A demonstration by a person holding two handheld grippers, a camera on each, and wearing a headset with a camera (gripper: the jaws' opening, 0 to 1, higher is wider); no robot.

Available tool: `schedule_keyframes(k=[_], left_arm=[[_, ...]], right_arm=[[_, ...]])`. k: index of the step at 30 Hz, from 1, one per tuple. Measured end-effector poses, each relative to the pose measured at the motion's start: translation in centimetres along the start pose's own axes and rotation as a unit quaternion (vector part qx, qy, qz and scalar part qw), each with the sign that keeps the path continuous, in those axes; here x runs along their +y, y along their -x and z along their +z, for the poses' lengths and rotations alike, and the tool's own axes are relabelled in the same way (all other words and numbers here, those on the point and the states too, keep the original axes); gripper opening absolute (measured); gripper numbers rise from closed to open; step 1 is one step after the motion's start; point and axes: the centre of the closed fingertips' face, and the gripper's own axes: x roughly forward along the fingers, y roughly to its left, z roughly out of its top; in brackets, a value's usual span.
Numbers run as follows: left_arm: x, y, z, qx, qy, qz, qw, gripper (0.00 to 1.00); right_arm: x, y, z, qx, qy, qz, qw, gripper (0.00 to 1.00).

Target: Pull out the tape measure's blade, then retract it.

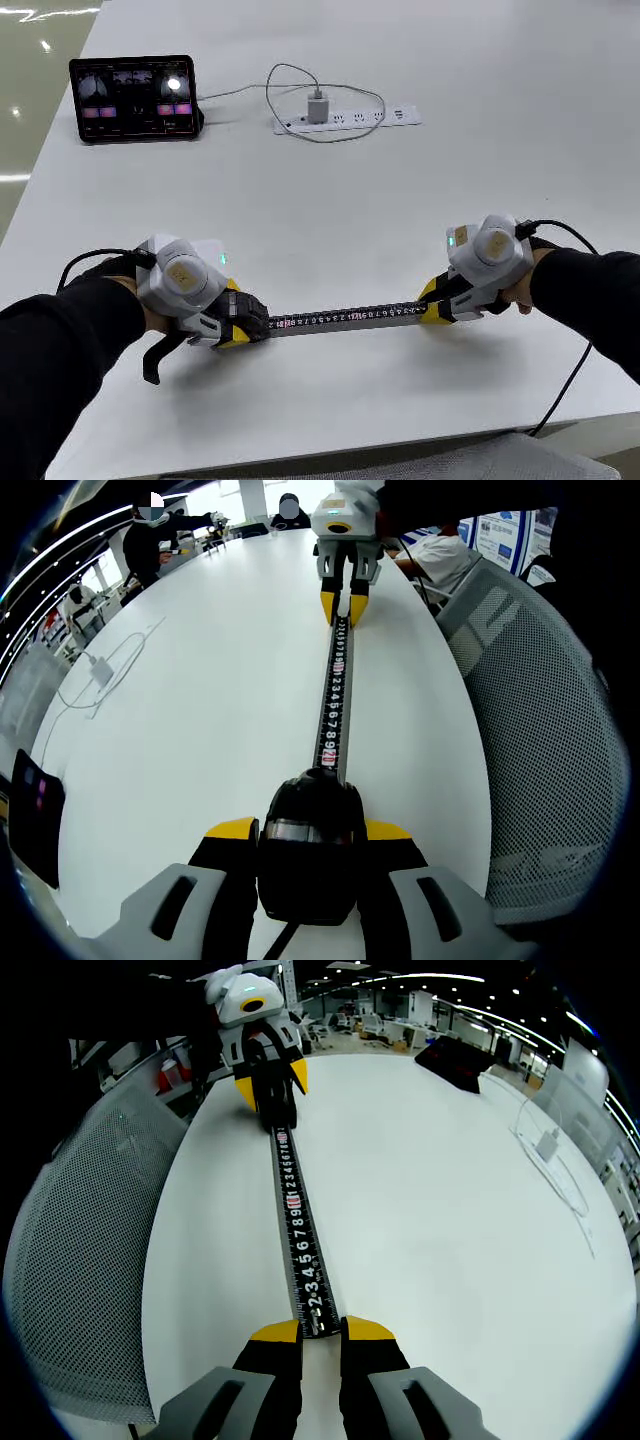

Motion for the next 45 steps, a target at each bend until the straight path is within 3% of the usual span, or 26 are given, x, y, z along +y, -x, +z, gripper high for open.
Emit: schedule_keyframes(k=[28, 33, 34, 36, 45], left_arm=[[0.23, -0.15, -0.15, -0.002, 0.0, -0.001, 1.0, 0.33], [0.28, -0.17, -0.06, -0.003, 0.006, -0.004, 1.0, 0.33], [0.32, -0.13, 0.04, -0.003, 0.02, -0.008, 0.9998, 0.33], [0.19, -0.15, 0.08, 0.002, -0.002, -0.016, 0.9999, 0.33], [0.14, -0.13, -0.06, 0.009, 0.002, -0.016, 0.9998, 0.34]], right_arm=[[-0.2, 0.28, -0.62, 0.0, -0.013, -0.001, 0.9999, 0.1], [-0.07, 0.14, -0.49, 0.012, -0.005, -0.007, 0.9999, 0.11], [-0.09, 0.14, -0.53, 0.014, -0.001, -0.009, 0.9999, 0.11], [-0.2, 0.16, -0.53, 0.015, -0.001, -0.009, 0.9998, 0.11], [-0.07, 0.12, -0.52, 0.042, 0.028, 0.003, 0.9987, 0.12]])
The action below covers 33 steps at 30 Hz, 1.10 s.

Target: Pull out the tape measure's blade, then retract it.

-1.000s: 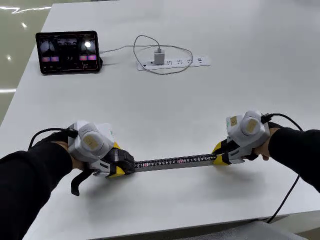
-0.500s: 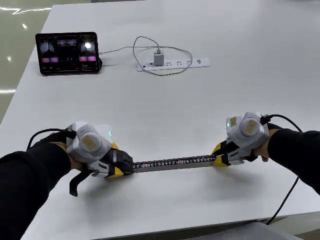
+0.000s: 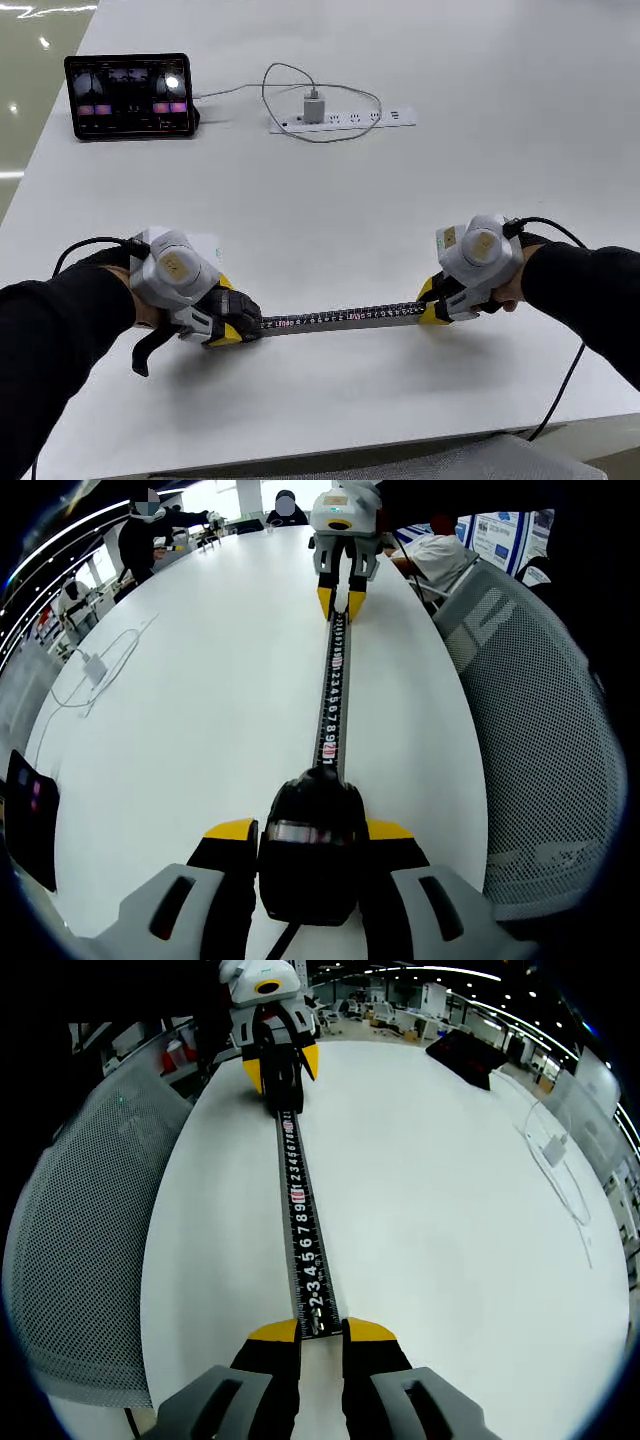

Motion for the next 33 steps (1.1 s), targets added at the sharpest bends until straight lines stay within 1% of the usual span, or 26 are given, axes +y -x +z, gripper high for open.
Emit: schedule_keyframes(k=[2, 4, 6, 7, 10, 11, 14, 18, 20, 23, 26, 30, 31, 33], left_arm=[[0.0, 0.1, 0.0, 0.003, -0.005, 0.003, 1.0, 0.34], [0.2, 0.1, 0.1, 0.0, -0.009, 0.011, 0.9999, 0.37], [0.1, 0.2, -0.1, 0.003, 0.0, 0.007, 1.0, 0.37], [0.0, 0.3, -0.3, 0.007, 0.002, 0.0, 1.0, 0.37], [-0.1, 0.4, -0.4, 0.01, 0.004, -0.004, 0.9999, 0.41], [-0.2, 0.5, -0.5, 0.012, 0.005, -0.006, 0.9999, 0.42], [-0.3, 0.8, -0.7, 0.016, 0.007, -0.008, 0.9998, 0.48], [-0.3, 0.9, -1.0, 0.02, 0.009, -0.003, 0.9997, 0.51], [-0.4, 1.0, -1.1, 0.023, 0.011, -0.003, 0.9997, 0.55], [-0.6, 1.1, -1.2, 0.026, 0.013, -0.007, 0.9996, 0.6], [-0.6, 1.3, -1.2, 0.021, 0.022, -0.008, 0.9995, 0.64], [-0.5, 1.4, -1.3, 0.019, 0.03, -0.008, 0.9993, 0.68], [-0.7, 1.4, -1.2, 0.016, 0.033, -0.01, 0.9993, 0.7], [-1.0, 1.5, -1.0, 0.012, 0.036, -0.016, 0.9991, 0.74]], right_arm=[[0.0, 0.0, 0.0, 0.007, 0.003, 0.002, 1.0, 0.12], [0.0, 0.0, 0.0, 0.015, 0.012, 0.003, 0.9998, 0.12], [0.0, 0.0, 0.0, 0.021, 0.015, 0.002, 0.9997, 0.12], [0.0, 0.0, 0.0, 0.023, 0.016, 0.002, 0.9996, 0.12], [0.1, 0.0, 0.0, 0.032, 0.022, 0.003, 0.9992, 0.14], [0.2, 0.0, 0.0, 0.035, 0.025, 0.004, 0.9991, 0.15], [0.3, 0.0, 0.1, 0.038, 0.03, -0.001, 0.9988, 0.24], [0.4, 0.2, 0.4, 0.035, 0.036, -0.005, 0.9987, 0.27], [0.4, 0.6, 0.6, 0.03, 0.024, -0.006, 0.9992, 0.3], [0.2, 1.0, 0.5, 0.026, 0.012, -0.008, 0.9995, 0.35], [0.1, 1.3, 0.1, 0.025, 0.005, -0.008, 0.9997, 0.38], [0.6, 1.9, 0.1, 0.027, -0.001, 0.0, 0.9996, 0.44], [0.8, 2.1, 0.1, 0.026, -0.005, 0.004, 0.9996, 0.44], [0.8, 2.2, 0.2, 0.023, -0.011, 0.003, 0.9997, 0.47]])
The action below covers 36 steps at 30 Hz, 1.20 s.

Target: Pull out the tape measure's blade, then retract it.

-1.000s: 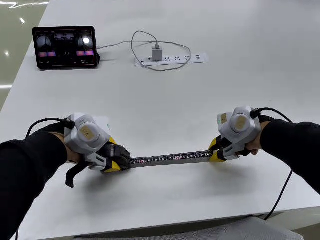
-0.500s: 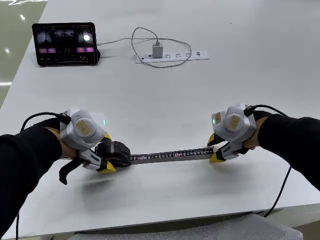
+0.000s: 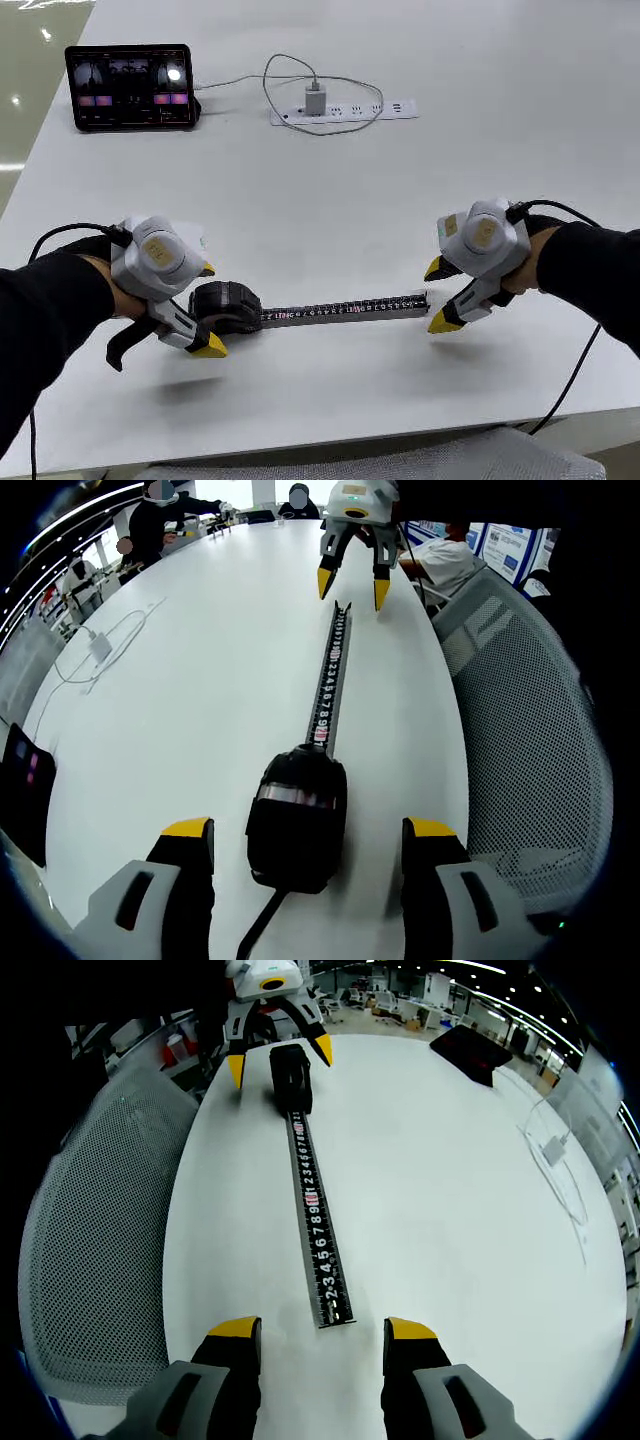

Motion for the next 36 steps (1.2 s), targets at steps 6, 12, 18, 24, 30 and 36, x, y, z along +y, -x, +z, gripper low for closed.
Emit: schedule_keyframes(k=[6, 12, 18, 24, 30, 36], left_arm=[[-1.0, 0.3, 0.8, -0.018, 0.028, -0.02, 0.9992, 0.83], [-1.0, 0.7, 0.7, -0.024, 0.04, -0.018, 0.9988, 0.93], [-0.6, 1.0, 0.8, -0.044, 0.055, 0.0, 0.9976, 0.99], [-0.5, 1.2, 0.5, -0.06, 0.087, 0.022, 0.9941, 0.99], [0.8, 1.5, 0.2, -0.093, 0.123, 0.079, 0.9849, 0.99], [1.7, 2.8, 0.7, -0.162, 0.174, 0.123, 0.9635, 0.99]], right_arm=[[0.9, -0.3, -0.2, 0.011, 0.017, 0.003, 0.9998, 0.59], [1.1, -0.4, -0.4, 0.016, 0.019, 0.002, 0.9997, 0.74], [1.0, -0.2, 0.1, -0.004, 0.001, -0.012, 0.9999, 0.95], [0.4, 0.0, 0.0, -0.032, -0.041, -0.041, 0.9978, 0.99], [-1.3, 1.2, 0.1, -0.074, -0.069, -0.113, 0.9884, 0.99], [-1.7, 3.0, -0.5, -0.114, -0.129, -0.158, 0.9723, 0.99]])
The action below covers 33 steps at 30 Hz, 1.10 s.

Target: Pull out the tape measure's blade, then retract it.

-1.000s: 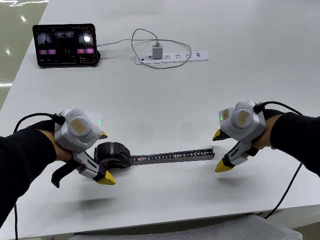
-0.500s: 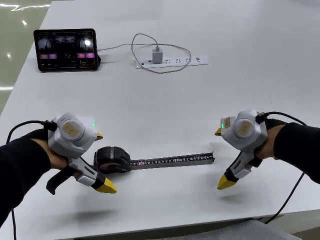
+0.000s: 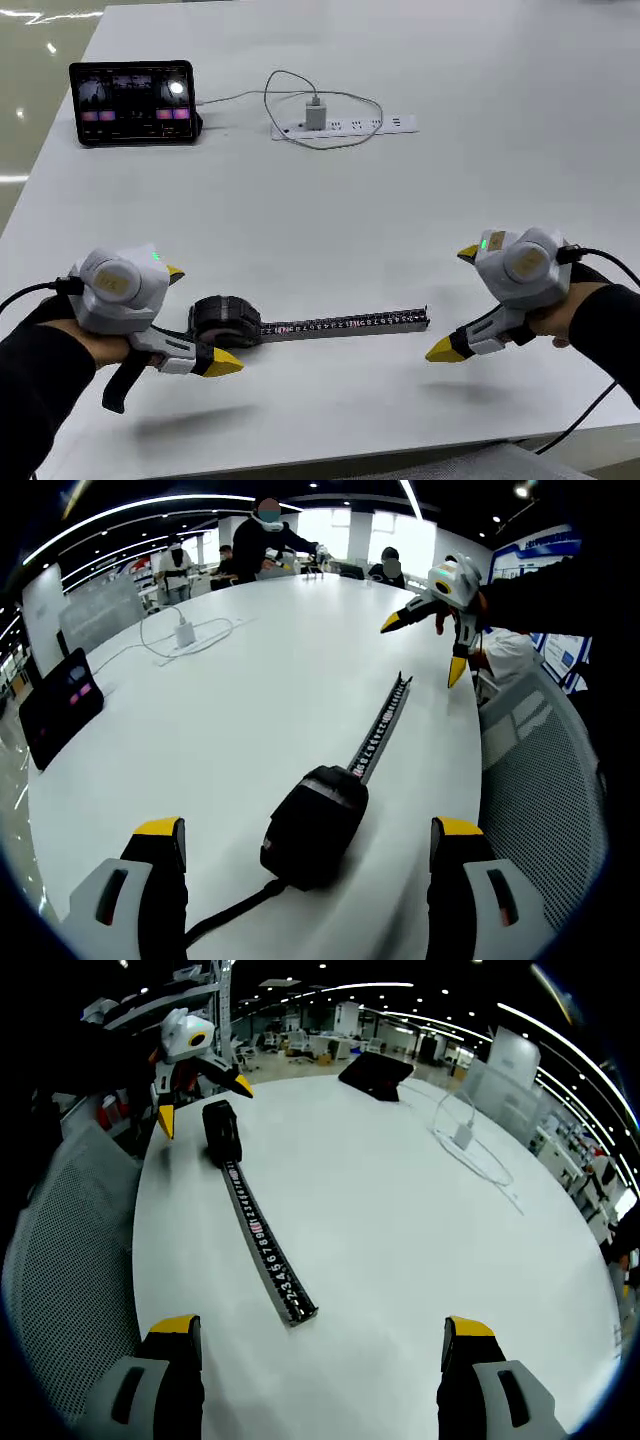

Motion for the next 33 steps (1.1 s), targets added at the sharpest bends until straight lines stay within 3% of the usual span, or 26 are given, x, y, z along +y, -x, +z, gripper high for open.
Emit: schedule_keyframes(k=[1, 2, 3, 4, 5, 7, 10, 11, 13, 15, 22, 25, 28, 33], left_arm=[[0.3, 0.1, 0.6, -0.025, -0.011, 0.009, 0.9996, 0.99], [0.4, 0.4, 0.4, -0.029, -0.006, 0.014, 0.9995, 0.99], [0.1, 0.5, -0.1, -0.021, 0.018, 0.007, 0.9996, 0.99], [0.2, 0.7, -1.0, 0.001, 0.043, 0.011, 0.999, 0.99], [0.6, 0.7, -0.9, -0.011, 0.023, 0.02, 0.9995, 0.99], [0.3, 1.1, -1.0, -0.026, 0.023, 0.018, 0.9992, 0.99], [0.4, 1.5, -2.1, -0.012, 0.045, 0.028, 0.9985, 0.99], [0.4, 1.6, -2.2, -0.015, 0.044, 0.029, 0.9985, 0.99], [0.5, 2.0, -2.3, -0.026, 0.045, 0.036, 0.998, 0.99], [0.8, 2.3, -3.0, -0.013, 0.06, 0.05, 0.9969, 0.99], [0.3, 3.7, -3.6, -0.036, 0.066, 0.063, 0.9952, 0.99], [0.2, 4.2, -4.3, -0.033, 0.069, 0.071, 0.9945, 0.99], [0.5, 4.8, -5.0, -0.033, 0.078, 0.078, 0.9934, 0.99], [0.3, 5.7, -4.8, -0.044, 0.077, 0.089, 0.9921, 0.99]], right_arm=[[0.1, 0.2, 0.1, -0.011, -0.017, -0.001, 0.9998, 0.99], [-0.1, 0.4, -0.2, -0.017, -0.037, -0.004, 0.9992, 0.99], [-0.4, 0.5, -0.6, -0.018, -0.038, -0.01, 0.9991, 0.99], [-0.3, 0.7, -0.8, -0.02, -0.04, -0.011, 0.999, 0.99], [-0.2, 0.9, -1.1, -0.021, -0.042, -0.015, 0.9988, 0.99], [0.0, 1.4, -1.4, -0.026, -0.048, -0.023, 0.9983, 0.99], [0.1, 2.0, -2.1, -0.024, -0.053, -0.038, 0.9976, 0.99], [0.1, 2.1, -2.2, -0.028, -0.053, -0.045, 0.9972, 0.99], [1.3, 2.4, -2.8, -0.027, -0.066, -0.028, 0.9971, 0.99], [1.5, 2.8, -3.2, -0.029, -0.062, -0.036, 0.997, 0.99], [1.7, 4.6, -4.3, -0.051, -0.096, -0.034, 0.9935, 0.99], [1.7, 5.2, -4.6, -0.064, -0.106, -0.038, 0.9916, 0.99], [1.9, 5.7, -4.9, -0.072, -0.103, -0.043, 0.9911, 0.99], [2.4, 6.6, -5.2, -0.063, -0.089, -0.05, 0.9927, 0.99]])
